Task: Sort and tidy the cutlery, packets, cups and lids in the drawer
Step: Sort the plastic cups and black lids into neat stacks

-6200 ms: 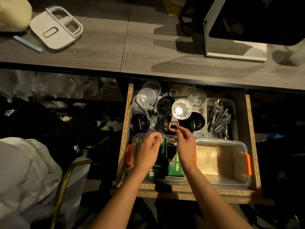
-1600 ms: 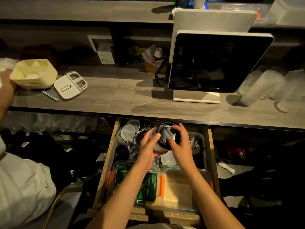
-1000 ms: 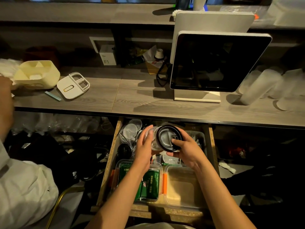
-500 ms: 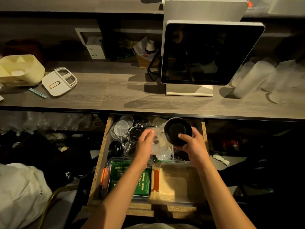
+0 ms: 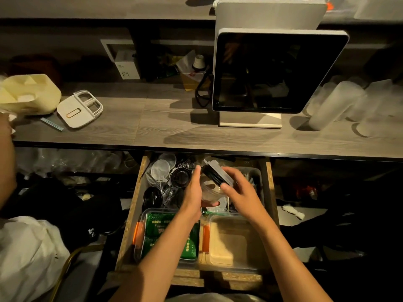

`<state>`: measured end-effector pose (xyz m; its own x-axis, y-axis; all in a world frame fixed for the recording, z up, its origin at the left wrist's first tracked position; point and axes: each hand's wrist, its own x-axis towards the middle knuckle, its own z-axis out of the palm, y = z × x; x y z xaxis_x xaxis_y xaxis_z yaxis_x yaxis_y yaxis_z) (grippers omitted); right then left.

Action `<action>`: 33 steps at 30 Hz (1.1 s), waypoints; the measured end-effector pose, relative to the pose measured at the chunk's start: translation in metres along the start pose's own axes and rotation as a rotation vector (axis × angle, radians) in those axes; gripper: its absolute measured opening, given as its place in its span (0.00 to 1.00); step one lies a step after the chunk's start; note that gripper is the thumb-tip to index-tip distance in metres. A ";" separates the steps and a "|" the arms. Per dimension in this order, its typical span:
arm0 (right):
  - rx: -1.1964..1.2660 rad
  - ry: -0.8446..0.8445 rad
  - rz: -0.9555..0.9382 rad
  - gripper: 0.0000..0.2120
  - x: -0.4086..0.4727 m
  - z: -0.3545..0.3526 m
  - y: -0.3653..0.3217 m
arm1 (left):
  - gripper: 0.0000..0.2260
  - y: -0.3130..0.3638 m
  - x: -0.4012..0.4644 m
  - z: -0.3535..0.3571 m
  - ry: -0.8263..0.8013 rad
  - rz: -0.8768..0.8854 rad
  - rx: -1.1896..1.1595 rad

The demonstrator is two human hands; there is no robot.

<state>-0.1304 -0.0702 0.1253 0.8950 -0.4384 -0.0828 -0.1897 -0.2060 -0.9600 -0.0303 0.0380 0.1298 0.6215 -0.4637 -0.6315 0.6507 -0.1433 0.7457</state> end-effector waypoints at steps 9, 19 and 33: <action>0.174 -0.028 0.075 0.38 0.003 0.010 -0.008 | 0.18 0.001 -0.008 -0.009 -0.102 0.215 0.120; 0.852 0.207 0.287 0.33 0.003 0.020 -0.002 | 0.21 -0.013 -0.003 -0.029 -0.108 0.098 -0.076; 0.400 0.474 0.803 0.12 -0.022 -0.020 0.139 | 0.40 -0.084 0.074 -0.013 0.070 -0.088 -0.200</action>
<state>-0.1845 -0.1066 -0.0010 0.2934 -0.6383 -0.7117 -0.4377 0.5721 -0.6936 -0.0331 0.0269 0.0177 0.5825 -0.3947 -0.7106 0.7730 -0.0013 0.6344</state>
